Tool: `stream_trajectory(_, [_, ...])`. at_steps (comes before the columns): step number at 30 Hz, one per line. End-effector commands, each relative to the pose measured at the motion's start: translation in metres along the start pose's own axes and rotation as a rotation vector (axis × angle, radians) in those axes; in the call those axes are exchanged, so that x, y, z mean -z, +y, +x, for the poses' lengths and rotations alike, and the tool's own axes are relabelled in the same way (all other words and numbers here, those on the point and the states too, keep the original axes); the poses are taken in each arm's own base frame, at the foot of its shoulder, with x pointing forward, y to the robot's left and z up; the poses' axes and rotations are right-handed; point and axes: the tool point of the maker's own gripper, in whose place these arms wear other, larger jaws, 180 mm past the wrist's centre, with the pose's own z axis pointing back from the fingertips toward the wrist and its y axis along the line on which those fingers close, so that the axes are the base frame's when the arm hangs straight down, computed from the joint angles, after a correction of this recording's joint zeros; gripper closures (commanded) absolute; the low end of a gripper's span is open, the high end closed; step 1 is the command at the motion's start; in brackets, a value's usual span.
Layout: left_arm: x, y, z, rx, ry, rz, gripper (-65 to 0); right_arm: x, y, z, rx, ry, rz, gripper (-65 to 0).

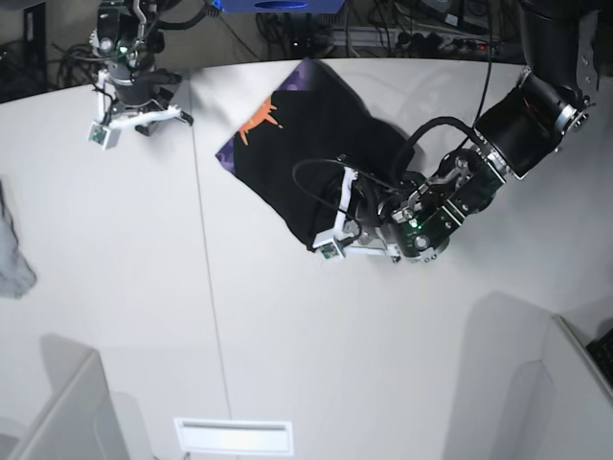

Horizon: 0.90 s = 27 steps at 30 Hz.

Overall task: Fold the T-shirt properly
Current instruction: 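Grasp the bundle with the left gripper and flip it over, print side up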

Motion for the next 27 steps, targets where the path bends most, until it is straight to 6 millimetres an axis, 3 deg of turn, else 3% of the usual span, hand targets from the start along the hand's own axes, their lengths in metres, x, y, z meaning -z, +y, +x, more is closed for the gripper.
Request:
stream_trajectory(1, [-0.010, 0.006, 0.020, 0.046, -0.047, 0.020, 0.0, -0.004, -0.002, 0.008, 0.000, -0.043, -0.004, 0.0])
stream_trajectory(5, [-0.007, 0.003, 0.037, 0.161, -0.090, 0.036, 0.0, -0.007, -0.005, 0.003, 0.001, -0.049, -0.011, 0.0])
stream_trajectory(10, [0.007, 0.001, 0.031, 0.369, -0.062, 0.116, 0.0, -0.008, -0.006, 0.002, 0.000, -0.045, -0.013, 0.0])
stream_trajectory(13, [0.015, -0.012, 0.025, 0.524, -0.049, 0.092, 0.0, -0.008, -0.005, 0.001, -0.001, -0.044, -0.011, 0.0])
stream_trajectory(15, [0.017, -0.019, 0.032, 0.602, -0.078, 0.086, 0.0, -0.008, -0.004, 0.001, -0.001, -0.043, -0.009, 0.0])
stream_trajectory(21, [0.027, -0.013, 0.044, 0.695, -0.071, 0.113, 0.0, -0.006, -0.003, 0.000, 0.000, -0.039, -0.008, 0.0])
stream_trajectory(27, [0.036, -0.022, 0.059, 0.733, -0.069, 0.093, 0.0, -0.006, -0.003, 0.001, 0.000, -0.041, -0.007, 0.0])
